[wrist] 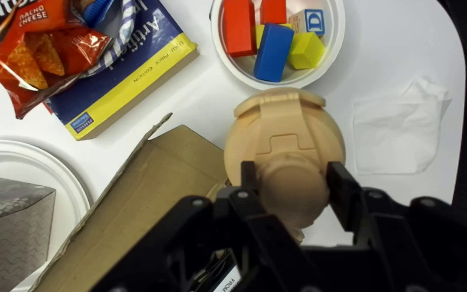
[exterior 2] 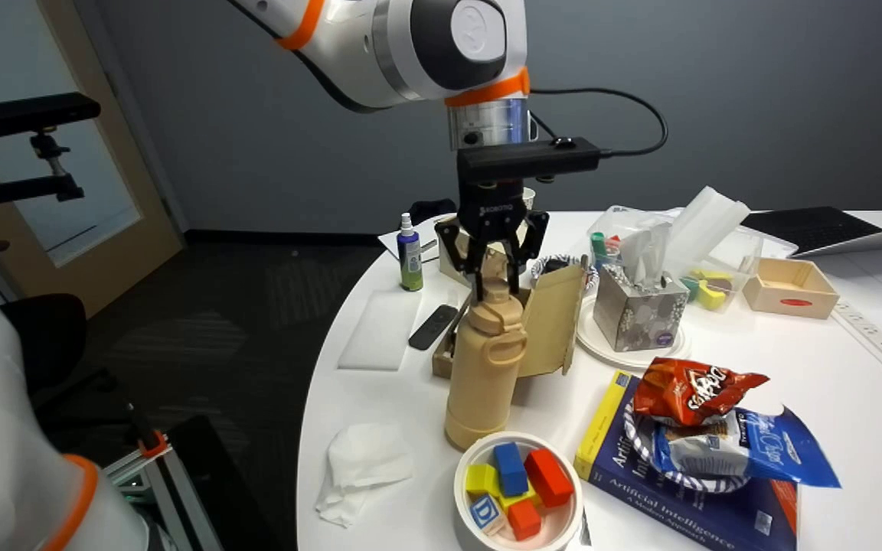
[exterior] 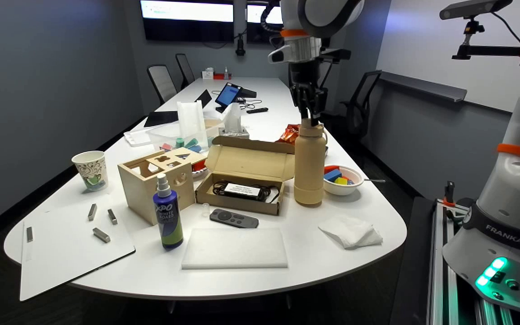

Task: Turn the lid on the beige bottle.

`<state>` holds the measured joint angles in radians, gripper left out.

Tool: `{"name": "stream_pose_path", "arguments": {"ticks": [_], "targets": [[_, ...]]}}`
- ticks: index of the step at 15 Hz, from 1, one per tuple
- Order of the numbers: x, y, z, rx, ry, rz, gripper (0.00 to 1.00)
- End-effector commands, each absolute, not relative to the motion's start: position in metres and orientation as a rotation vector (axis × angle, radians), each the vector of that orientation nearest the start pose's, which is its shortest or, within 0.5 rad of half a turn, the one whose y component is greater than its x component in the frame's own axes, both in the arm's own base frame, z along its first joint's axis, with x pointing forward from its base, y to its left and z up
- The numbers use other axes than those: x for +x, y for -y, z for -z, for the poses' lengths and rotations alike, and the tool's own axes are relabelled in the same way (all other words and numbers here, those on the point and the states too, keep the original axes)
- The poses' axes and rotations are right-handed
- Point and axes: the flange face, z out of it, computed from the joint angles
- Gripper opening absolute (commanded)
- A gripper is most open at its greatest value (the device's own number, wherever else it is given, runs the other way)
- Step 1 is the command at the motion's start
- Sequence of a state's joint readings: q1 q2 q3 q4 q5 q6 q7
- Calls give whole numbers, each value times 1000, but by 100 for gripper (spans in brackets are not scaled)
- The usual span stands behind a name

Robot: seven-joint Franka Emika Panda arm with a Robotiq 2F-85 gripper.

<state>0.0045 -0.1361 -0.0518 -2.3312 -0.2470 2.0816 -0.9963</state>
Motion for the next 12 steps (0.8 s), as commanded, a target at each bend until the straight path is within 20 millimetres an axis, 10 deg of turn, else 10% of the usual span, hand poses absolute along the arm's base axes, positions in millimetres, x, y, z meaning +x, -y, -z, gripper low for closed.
{"name": "stream_pose_path", "arguments": {"ticks": [1, 12], "targets": [[482, 40, -384, -2853, 1470, -254, 21], [481, 37, -378, -3029, 823, 48, 21]]}}
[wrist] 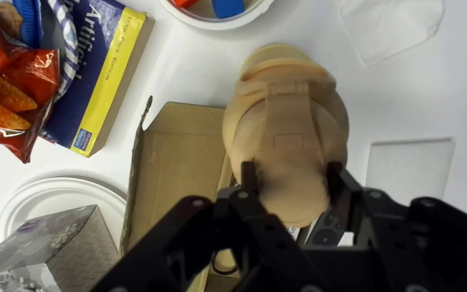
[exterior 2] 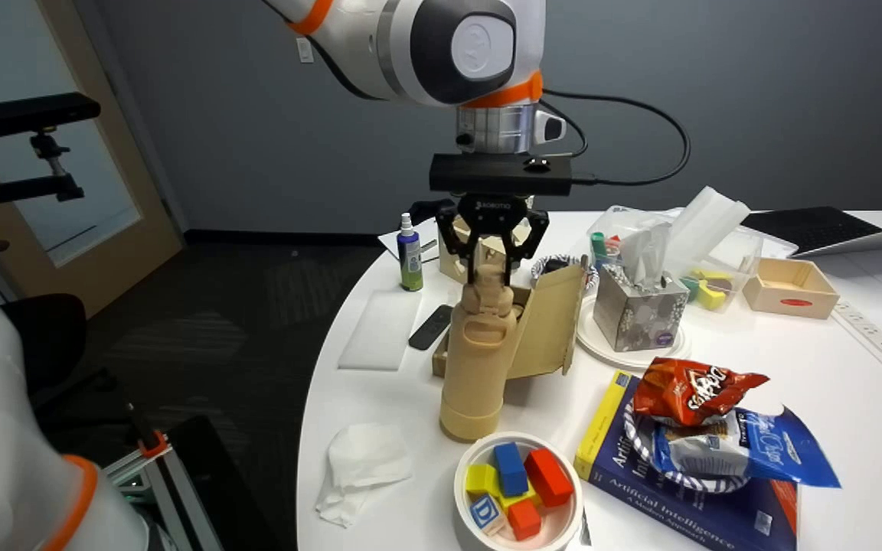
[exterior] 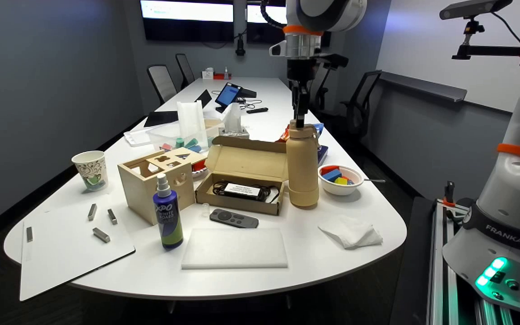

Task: Turn the lid on the beige bottle.

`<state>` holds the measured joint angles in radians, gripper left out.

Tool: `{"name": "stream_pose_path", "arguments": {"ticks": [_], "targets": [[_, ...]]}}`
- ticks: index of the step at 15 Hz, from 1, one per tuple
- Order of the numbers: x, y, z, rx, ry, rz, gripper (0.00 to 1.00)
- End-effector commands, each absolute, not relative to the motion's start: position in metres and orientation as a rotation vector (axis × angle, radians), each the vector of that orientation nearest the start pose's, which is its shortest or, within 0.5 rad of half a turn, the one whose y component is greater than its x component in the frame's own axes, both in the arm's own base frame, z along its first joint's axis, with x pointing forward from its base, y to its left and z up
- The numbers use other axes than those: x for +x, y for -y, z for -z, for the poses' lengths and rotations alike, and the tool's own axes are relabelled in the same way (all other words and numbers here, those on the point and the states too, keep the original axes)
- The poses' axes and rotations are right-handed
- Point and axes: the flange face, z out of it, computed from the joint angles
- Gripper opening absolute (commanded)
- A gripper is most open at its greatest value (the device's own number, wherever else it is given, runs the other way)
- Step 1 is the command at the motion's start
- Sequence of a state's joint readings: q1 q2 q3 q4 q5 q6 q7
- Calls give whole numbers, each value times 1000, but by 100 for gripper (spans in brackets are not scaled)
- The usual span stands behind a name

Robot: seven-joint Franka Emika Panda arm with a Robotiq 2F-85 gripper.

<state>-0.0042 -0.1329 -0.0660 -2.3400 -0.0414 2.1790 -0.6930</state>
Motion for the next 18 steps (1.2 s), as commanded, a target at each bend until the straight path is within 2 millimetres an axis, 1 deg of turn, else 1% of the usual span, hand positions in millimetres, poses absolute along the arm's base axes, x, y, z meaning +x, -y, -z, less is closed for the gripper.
{"name": "stream_pose_path", "arguments": {"ticks": [1, 3, 6, 11, 15, 18], "targets": [[481, 36, -377, -3047, 761, 82, 21], [481, 33, -375, -3079, 671, 123, 21], [479, 28, -373, -3121, 555, 138, 21], [464, 23, -374, -3162, 392, 110, 21], [450, 22, -376, -3172, 313, 92, 21], [442, 19, -376, -3166, 300, 56, 21]]}}
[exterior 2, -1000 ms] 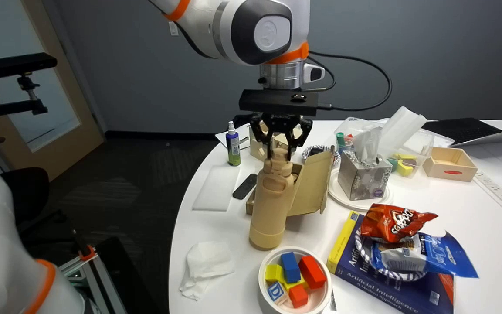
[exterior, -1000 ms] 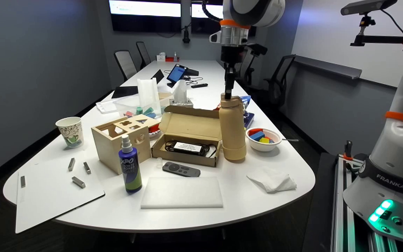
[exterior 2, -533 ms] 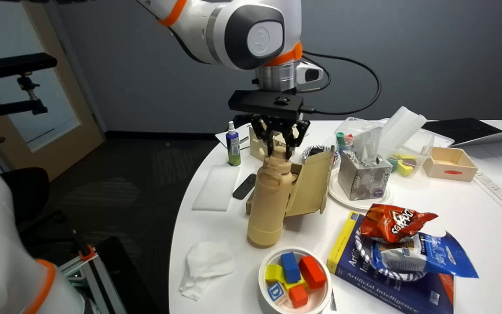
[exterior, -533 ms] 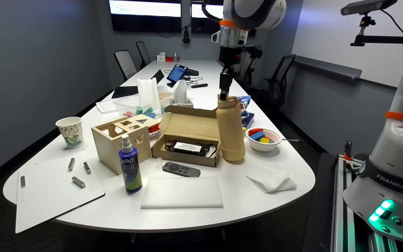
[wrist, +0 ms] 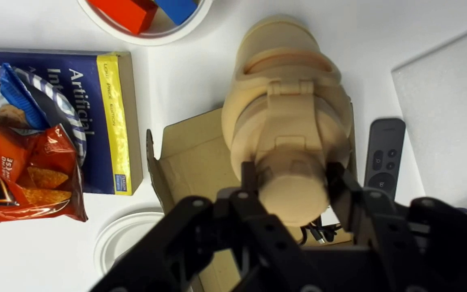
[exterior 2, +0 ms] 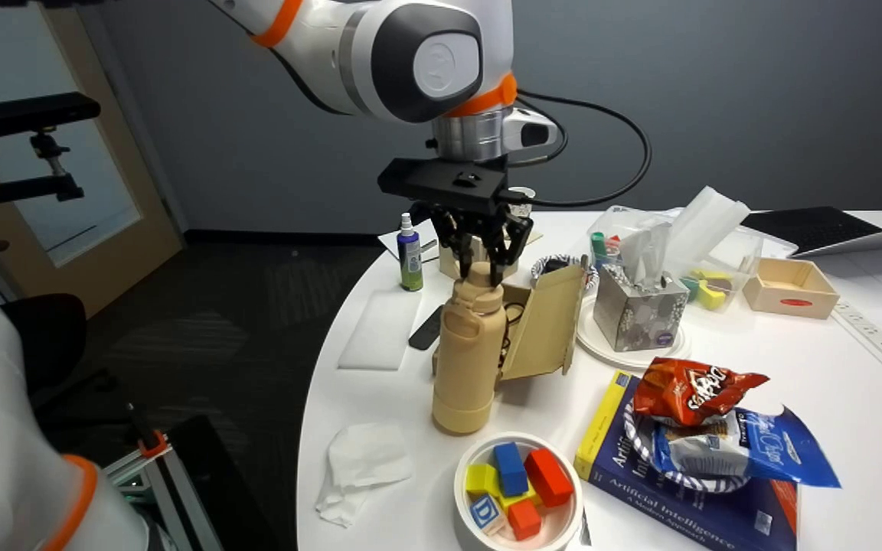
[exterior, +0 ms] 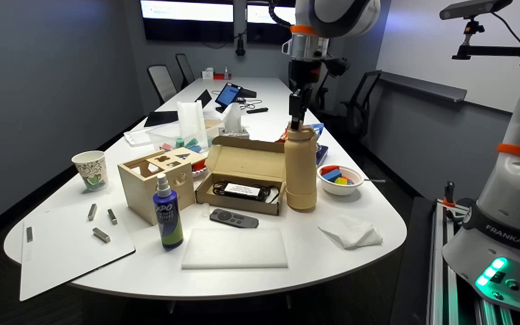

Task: Turn the lid on the beige bottle.

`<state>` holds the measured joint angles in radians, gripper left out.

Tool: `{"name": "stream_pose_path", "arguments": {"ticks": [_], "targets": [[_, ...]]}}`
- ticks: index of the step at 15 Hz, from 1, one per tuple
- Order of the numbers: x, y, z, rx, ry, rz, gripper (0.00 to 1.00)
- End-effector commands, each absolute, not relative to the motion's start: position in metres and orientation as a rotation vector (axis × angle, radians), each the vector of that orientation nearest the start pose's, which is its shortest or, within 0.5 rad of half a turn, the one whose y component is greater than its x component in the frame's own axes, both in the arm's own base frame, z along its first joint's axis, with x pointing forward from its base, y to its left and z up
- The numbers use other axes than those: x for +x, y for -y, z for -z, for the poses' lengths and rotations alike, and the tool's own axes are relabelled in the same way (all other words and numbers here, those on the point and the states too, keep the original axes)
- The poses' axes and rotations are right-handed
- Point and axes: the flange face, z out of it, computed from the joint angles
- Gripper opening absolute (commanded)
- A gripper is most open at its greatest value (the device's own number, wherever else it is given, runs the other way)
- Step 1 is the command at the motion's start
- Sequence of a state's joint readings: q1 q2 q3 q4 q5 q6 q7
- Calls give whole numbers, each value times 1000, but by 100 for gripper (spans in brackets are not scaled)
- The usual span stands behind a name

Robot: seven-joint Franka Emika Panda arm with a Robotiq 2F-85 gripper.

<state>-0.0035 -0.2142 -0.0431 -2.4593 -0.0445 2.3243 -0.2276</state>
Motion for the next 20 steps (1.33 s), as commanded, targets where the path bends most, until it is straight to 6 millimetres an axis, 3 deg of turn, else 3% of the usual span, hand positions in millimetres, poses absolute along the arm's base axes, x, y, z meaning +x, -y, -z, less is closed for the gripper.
{"name": "stream_pose_path", "arguments": {"ticks": [1, 6, 7, 9, 12, 20], "targets": [[439, 18, -376, -3165, 299, 45, 21], [431, 15, -376, -3166, 294, -10, 21], [430, 14, -376, -3169, 290, -18, 71], [426, 13, -375, -3169, 285, -38, 77], [419, 10, -374, -3164, 292, -63, 99], [389, 0, -410, -3203, 355, -44, 100]]}}
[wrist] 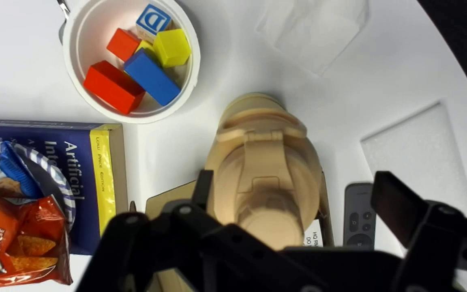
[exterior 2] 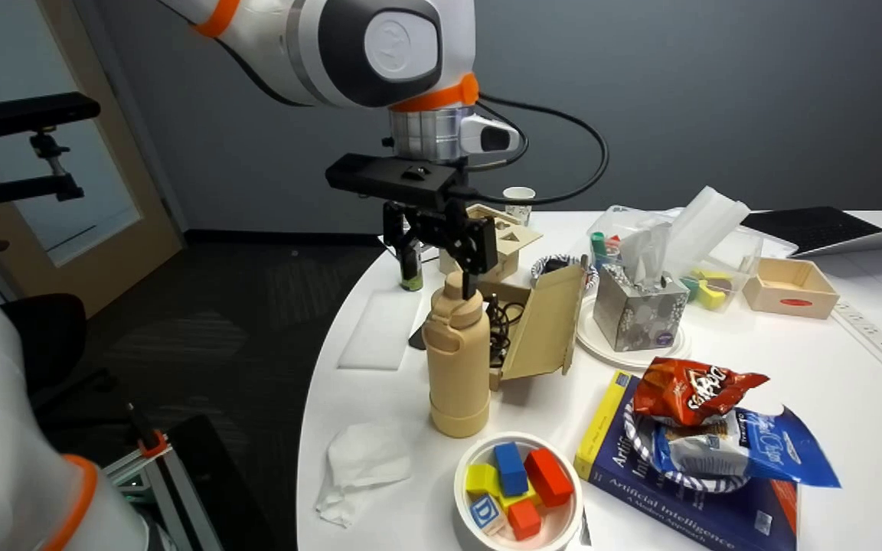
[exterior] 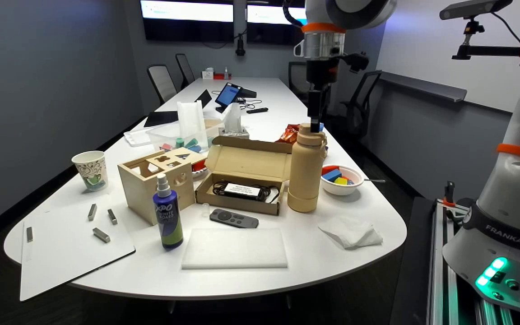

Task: Turn the lid on the beige bottle.

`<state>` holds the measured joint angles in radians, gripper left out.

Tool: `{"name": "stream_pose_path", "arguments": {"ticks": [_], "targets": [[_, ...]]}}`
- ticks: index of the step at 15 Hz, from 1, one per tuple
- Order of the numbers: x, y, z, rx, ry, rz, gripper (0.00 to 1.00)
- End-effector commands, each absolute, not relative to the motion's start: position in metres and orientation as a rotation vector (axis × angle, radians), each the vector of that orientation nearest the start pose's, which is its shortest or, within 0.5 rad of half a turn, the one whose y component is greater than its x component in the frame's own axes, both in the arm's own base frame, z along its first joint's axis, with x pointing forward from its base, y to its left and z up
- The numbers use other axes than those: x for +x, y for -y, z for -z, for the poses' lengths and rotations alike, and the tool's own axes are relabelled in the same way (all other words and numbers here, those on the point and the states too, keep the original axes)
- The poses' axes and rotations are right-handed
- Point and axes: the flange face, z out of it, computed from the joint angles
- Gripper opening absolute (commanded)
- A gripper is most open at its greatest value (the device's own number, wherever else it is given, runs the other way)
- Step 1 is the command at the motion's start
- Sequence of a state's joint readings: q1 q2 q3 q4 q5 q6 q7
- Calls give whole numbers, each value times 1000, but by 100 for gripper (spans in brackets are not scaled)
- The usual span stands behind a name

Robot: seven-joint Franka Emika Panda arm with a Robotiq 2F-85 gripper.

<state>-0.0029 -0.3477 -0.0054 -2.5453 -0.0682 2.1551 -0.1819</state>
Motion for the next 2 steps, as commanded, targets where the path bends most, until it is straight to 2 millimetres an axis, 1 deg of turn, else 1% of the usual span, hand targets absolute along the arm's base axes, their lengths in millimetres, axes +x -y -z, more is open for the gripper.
{"name": "stream_pose_path", "arguments": {"ticks": [1, 2], "targets": [[387, -1, -414, -3207, 362, -38, 100], [384, -3, -419, -3212, 370, -33, 100]]}}
